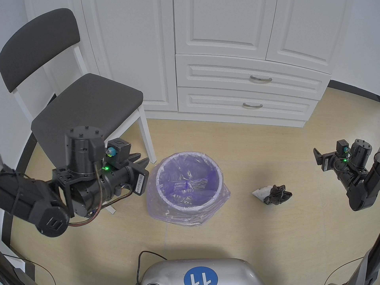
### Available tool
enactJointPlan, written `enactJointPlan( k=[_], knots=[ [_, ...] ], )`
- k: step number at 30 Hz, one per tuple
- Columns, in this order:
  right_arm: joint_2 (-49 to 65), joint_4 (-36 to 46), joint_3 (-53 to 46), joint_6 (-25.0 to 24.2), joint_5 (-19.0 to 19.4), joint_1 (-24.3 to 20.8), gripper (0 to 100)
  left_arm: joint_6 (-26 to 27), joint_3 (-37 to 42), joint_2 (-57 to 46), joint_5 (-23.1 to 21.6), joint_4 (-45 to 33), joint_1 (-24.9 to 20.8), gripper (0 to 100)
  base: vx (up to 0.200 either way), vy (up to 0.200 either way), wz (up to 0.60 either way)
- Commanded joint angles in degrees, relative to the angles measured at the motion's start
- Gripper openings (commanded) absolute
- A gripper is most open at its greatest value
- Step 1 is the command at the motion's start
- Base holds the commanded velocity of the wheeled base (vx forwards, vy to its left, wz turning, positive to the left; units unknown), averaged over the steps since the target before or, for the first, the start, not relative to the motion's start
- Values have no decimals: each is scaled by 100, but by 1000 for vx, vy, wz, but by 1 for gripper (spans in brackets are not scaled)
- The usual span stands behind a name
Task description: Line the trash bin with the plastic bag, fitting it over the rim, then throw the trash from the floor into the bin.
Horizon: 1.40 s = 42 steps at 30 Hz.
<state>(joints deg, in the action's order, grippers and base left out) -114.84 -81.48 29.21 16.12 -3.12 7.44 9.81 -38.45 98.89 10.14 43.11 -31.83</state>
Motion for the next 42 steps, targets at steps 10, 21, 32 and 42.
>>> enactJointPlan(
  k=[10, 21, 32, 42],
  knots=[
    [234, -8, -275, 14, -75, -295, 100, -920, 285, -959, -329, 172, 63, 100, 0, 0, 0],
    [-118, -70, -618, -188, -1411, -2844, 100, -1192, 567, -1091, -258, 1578, 168, 100, 0, 0, 0],
    [-2025, 370, 1210, -750, -2219, -5024, 100, -762, 760, -1601, -461, 1675, 1144, 100, 0, 0, 0],
    [-2043, 3552, 3732, -2051, -2219, -6114, 100, -770, 751, -1689, -1014, 1727, 1636, 100, 0, 0, 0]
  ],
)
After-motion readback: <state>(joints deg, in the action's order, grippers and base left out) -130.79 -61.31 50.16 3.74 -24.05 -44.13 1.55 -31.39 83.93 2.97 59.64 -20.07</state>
